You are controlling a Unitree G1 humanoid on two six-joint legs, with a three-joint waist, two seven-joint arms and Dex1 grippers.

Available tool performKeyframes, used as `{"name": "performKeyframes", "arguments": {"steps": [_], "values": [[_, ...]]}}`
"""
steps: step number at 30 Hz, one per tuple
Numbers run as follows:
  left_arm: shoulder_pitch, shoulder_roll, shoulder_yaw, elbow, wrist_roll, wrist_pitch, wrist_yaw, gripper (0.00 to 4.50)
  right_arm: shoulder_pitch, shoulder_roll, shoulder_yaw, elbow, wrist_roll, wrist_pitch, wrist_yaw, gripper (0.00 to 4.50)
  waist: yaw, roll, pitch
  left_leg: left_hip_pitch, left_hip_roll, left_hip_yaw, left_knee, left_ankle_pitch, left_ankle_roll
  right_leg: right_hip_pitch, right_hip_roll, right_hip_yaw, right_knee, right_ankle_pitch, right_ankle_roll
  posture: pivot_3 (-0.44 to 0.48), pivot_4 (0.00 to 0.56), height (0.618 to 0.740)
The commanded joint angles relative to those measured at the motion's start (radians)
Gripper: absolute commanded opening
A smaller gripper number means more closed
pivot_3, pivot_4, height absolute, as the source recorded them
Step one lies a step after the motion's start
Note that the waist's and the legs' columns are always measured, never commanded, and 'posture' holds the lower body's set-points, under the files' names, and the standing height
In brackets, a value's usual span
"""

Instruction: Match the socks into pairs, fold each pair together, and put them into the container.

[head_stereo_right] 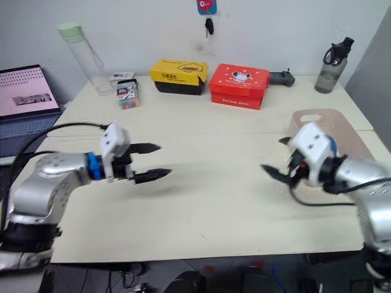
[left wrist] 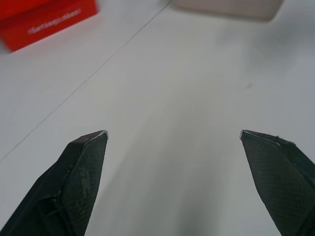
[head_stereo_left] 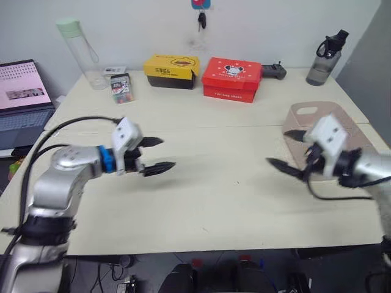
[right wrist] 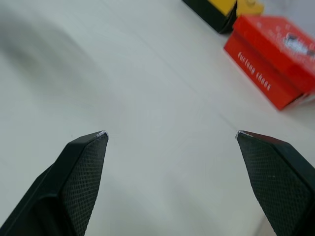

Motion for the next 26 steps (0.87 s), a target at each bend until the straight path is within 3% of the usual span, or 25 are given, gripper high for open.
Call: {"name": "performKeyframes", "arguments": {"steps": [1,6,14,17,26], "values": [[0.136,-0.003,0.089,-0.006,0.013,-0.096,0.033,4.50,0.126,0.081,0.033,0.032,-0.071,-0.199,-0.108,4.48,0.005,0.000,0.000,0.000,0.000,0.000,0.000,0.000,0.000,0.001,0.000,0.000,0.000,0.000,0.000,0.000,0.150,0.726],[0.279,-0.056,0.184,-0.001,0.024,-0.185,0.129,4.50,0.289,0.098,0.022,0.077,-0.102,-0.338,-0.131,4.48,0.011,0.001,0.000,0.001,-0.001,-0.001,0.001,0.000,0.000,0.002,0.000,0.000,0.000,0.002,0.001,0.000,0.150,0.726],[0.453,-0.053,0.242,-0.016,0.040,-0.212,0.172,4.50,0.528,0.114,-0.092,0.075,-0.106,-0.491,-0.171,4.48,0.002,0.001,0.000,0.002,0.001,-0.001,-0.001,0.000,0.000,0.002,0.001,0.000,0.000,0.001,0.001,0.000,0.150,0.726],[0.496,-0.048,0.247,-0.025,0.086,-0.176,0.244,4.50,0.545,0.100,-0.135,0.111,-0.086,-0.531,-0.161,4.48,0.002,0.001,0.000,0.003,0.000,0.000,-0.001,0.000,0.000,0.002,0.001,0.001,0.000,0.001,0.001,0.000,0.150,0.726],[0.596,-0.084,0.307,-0.048,0.028,-0.187,0.244,4.50,0.492,0.070,-0.128,0.111,-0.047,-0.523,-0.128,4.48,0.001,0.001,0.000,0.004,0.001,0.000,-0.002,0.000,0.000,0.003,0.001,0.001,0.000,0.001,0.001,0.000,0.150,0.726]]}}
